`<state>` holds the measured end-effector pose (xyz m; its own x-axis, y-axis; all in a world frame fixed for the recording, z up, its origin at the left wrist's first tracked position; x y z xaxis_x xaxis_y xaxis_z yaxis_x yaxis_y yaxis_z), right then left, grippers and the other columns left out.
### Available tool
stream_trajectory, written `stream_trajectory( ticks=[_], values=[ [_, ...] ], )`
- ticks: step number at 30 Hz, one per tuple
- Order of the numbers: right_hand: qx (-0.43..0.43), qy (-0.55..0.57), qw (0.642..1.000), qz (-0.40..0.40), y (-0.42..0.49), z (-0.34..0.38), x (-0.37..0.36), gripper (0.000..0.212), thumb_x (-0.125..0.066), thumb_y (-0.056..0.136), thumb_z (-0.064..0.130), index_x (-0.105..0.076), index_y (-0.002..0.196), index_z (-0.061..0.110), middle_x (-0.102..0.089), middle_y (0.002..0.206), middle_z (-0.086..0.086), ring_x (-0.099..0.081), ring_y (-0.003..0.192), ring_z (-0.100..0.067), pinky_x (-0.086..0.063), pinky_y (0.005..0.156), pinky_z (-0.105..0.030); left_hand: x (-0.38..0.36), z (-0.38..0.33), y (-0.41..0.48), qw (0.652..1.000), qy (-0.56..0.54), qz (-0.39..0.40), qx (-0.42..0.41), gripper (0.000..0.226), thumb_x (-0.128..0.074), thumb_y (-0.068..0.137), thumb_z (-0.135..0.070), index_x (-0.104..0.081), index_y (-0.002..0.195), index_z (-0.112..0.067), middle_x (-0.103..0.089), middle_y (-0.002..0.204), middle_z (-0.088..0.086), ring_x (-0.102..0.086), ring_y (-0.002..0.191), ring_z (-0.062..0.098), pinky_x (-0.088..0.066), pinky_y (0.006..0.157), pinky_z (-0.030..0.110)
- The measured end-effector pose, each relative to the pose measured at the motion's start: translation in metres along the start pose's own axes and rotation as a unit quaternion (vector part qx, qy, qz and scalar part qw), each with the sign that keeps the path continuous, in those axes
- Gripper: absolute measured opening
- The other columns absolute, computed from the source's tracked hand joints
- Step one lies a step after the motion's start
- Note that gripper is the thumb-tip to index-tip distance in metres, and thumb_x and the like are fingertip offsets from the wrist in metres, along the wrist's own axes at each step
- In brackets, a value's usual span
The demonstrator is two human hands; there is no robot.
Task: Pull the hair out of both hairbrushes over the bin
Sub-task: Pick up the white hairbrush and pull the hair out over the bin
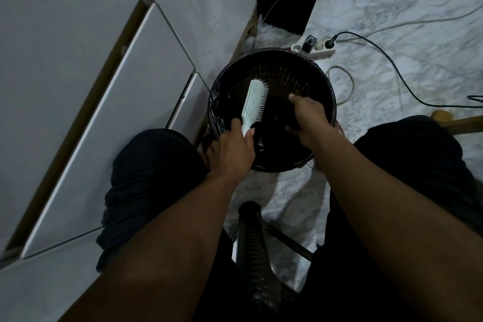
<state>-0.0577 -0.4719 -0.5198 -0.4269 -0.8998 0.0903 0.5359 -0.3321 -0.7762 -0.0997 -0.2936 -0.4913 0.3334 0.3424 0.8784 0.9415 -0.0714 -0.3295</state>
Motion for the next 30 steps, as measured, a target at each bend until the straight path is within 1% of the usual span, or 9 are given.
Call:
stream_trajectory(
  ticks=[2,4,7,12,14,18,21,24,30],
  values=[
    [0.015,-0.041,0.999,-0.017,0.005,-0.004,0.004,0.015,-0.056,0.099,0.026,-0.065,0.109,0.018,-0.064,0.103,-0.002,-0.061,0.094,-0.021,-0.054,0.084,-0.038,0.0,0.0,0.0,1.0,-0.002,-0.001,0.0,0.034,-0.038,0.102,-0.048,-0.043,0.11,-0.015,-0.065,0.097,0.015,-0.062,0.082,0.042,-0.04,0.063,0.039],
    [0.04,-0.086,0.995,-0.026,0.007,-0.005,0.006,0.01,-0.057,0.097,0.019,-0.065,0.103,0.02,-0.065,0.097,-0.004,-0.063,0.088,-0.021,-0.056,0.087,-0.037,0.0,0.0,0.001,1.0,-0.002,-0.001,-0.001,0.034,-0.038,0.102,-0.048,-0.043,0.11,-0.015,-0.065,0.097,0.015,-0.062,0.082,0.042,-0.041,0.063,0.039],
    [0.042,-0.121,0.991,-0.025,0.009,-0.009,0.005,0.016,-0.06,0.09,0.019,-0.07,0.102,0.022,-0.07,0.1,-0.009,-0.068,0.094,-0.028,-0.059,0.092,-0.045,0.0,0.0,0.002,1.0,-0.001,0.0,-0.005,0.035,-0.037,0.102,-0.048,-0.043,0.11,-0.014,-0.065,0.097,0.016,-0.062,0.081,0.041,-0.04,0.062,0.038],
    [0.061,-0.129,0.99,-0.005,0.005,-0.006,0.001,0.048,-0.066,0.081,0.046,-0.067,0.125,0.027,-0.066,0.124,-0.006,-0.063,0.112,-0.026,-0.054,0.1,-0.043,-0.002,0.0,0.002,1.0,-0.002,-0.003,-0.022,0.035,-0.038,0.101,-0.048,-0.044,0.11,-0.015,-0.066,0.095,0.014,-0.063,0.079,0.04,-0.043,0.062,0.039],
    [0.057,-0.081,0.994,0.04,-0.001,-0.004,-0.005,0.048,-0.065,0.089,0.049,-0.067,0.127,0.02,-0.068,0.122,-0.004,-0.065,0.11,-0.021,-0.054,0.092,-0.038,-0.001,-0.002,0.001,0.999,-0.009,0.004,-0.037,0.035,-0.038,0.102,-0.047,-0.044,0.11,-0.014,-0.066,0.095,0.014,-0.062,0.079,0.039,-0.039,0.06,0.037],
    [0.079,-0.045,0.989,0.117,-0.008,-0.006,-0.014,0.045,-0.073,0.088,0.043,-0.071,0.113,0.005,-0.076,0.11,-0.009,-0.074,0.102,-0.025,-0.06,0.09,-0.041,0.0,-0.005,-0.001,0.997,-0.011,0.012,-0.071,0.036,-0.038,0.103,-0.046,-0.046,0.112,-0.013,-0.066,0.095,0.013,-0.062,0.082,0.039,-0.035,0.059,0.037],
    [0.104,-0.015,0.992,0.07,-0.009,-0.005,-0.012,0.043,-0.078,0.086,0.033,-0.07,0.1,-0.008,-0.076,0.096,-0.021,-0.076,0.088,-0.032,-0.064,0.075,-0.035,-0.002,-0.006,-0.001,0.997,-0.025,0.022,-0.072,0.035,-0.037,0.103,-0.045,-0.047,0.11,-0.012,-0.066,0.094,0.013,-0.062,0.082,0.039,-0.036,0.059,0.037],
    [0.118,-0.02,0.992,0.035,-0.007,-0.005,-0.01,0.038,-0.077,0.087,0.034,-0.072,0.086,-0.003,-0.076,0.095,-0.026,-0.077,0.086,-0.033,-0.062,0.065,-0.032,-0.001,-0.007,-0.002,0.996,-0.04,0.021,-0.075,0.035,-0.038,0.103,-0.045,-0.048,0.11,-0.012,-0.065,0.091,0.013,-0.062,0.079,0.038,-0.035,0.059,0.037],
    [0.147,-0.099,0.984,-0.036,-0.002,-0.012,-0.01,0.045,-0.063,0.095,0.041,-0.075,0.08,0.0,-0.077,0.081,-0.017,-0.078,0.073,-0.026,-0.066,0.067,-0.045,0.001,-0.007,-0.003,0.996,-0.036,0.021,-0.075,0.035,-0.039,0.103,-0.046,-0.048,0.111,-0.013,-0.065,0.092,0.014,-0.061,0.08,0.039,-0.036,0.059,0.037]
  ],
)
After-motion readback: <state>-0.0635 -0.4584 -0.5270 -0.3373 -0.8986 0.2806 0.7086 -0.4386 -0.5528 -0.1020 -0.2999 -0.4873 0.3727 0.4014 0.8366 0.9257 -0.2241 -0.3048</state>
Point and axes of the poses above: each hand's wrist, its own y-axis towards the middle knuckle, its own x-axis out of the back of the hand, z = x × y, the point moved 2 cm from there along y, towards the middle knuckle
